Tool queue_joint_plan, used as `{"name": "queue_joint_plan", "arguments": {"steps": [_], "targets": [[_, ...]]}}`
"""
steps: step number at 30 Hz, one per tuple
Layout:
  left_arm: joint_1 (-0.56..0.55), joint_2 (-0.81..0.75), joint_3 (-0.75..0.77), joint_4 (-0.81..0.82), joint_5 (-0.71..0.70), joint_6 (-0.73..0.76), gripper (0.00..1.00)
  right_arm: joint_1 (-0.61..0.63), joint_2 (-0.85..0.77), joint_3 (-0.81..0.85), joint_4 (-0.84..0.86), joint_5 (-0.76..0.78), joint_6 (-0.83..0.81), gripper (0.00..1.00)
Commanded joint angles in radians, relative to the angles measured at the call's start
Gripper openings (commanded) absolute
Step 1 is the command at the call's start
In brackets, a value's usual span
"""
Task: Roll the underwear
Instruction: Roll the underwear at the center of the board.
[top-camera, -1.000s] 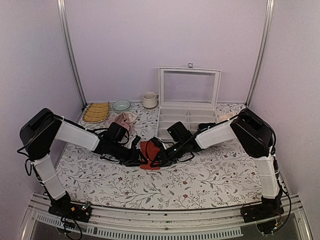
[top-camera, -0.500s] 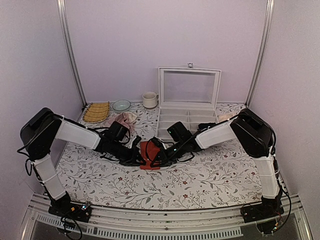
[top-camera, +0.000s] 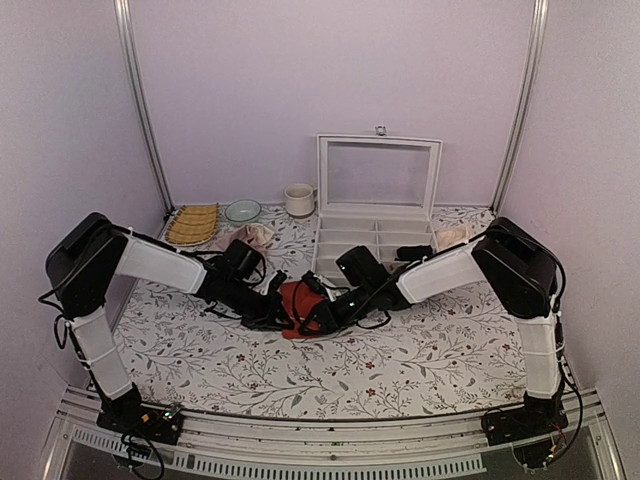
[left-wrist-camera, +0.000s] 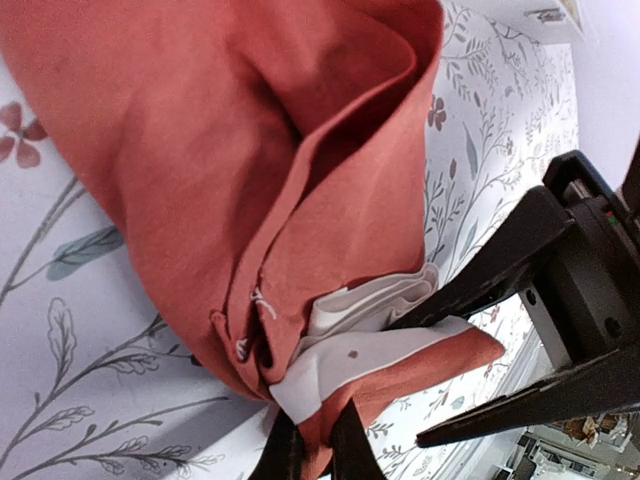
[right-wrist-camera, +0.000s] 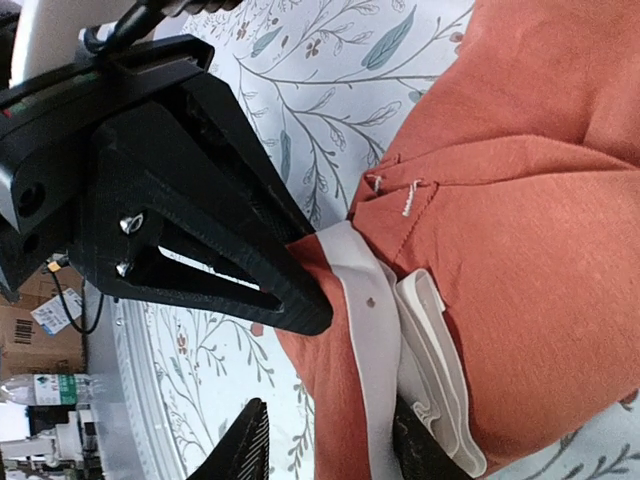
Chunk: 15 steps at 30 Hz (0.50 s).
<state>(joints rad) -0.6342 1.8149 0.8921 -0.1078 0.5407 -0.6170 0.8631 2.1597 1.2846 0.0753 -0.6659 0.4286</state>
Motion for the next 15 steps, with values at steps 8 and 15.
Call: {"name": "queue_joint_plan", "arguments": {"steps": [8, 15], "targets": [[-0.023, 0.049, 0.033, -0.082, -0.039, 0.035, 0.0, 0.034, -0.284, -0.157, -0.08, 0.433, -0.172, 0.42], [-0.023, 0.05, 0.037, -0.086, -0.039, 0.032, 0.0, 0.147, -0.41, -0.275, 0.031, 0.627, -0.348, 0.43]]}}
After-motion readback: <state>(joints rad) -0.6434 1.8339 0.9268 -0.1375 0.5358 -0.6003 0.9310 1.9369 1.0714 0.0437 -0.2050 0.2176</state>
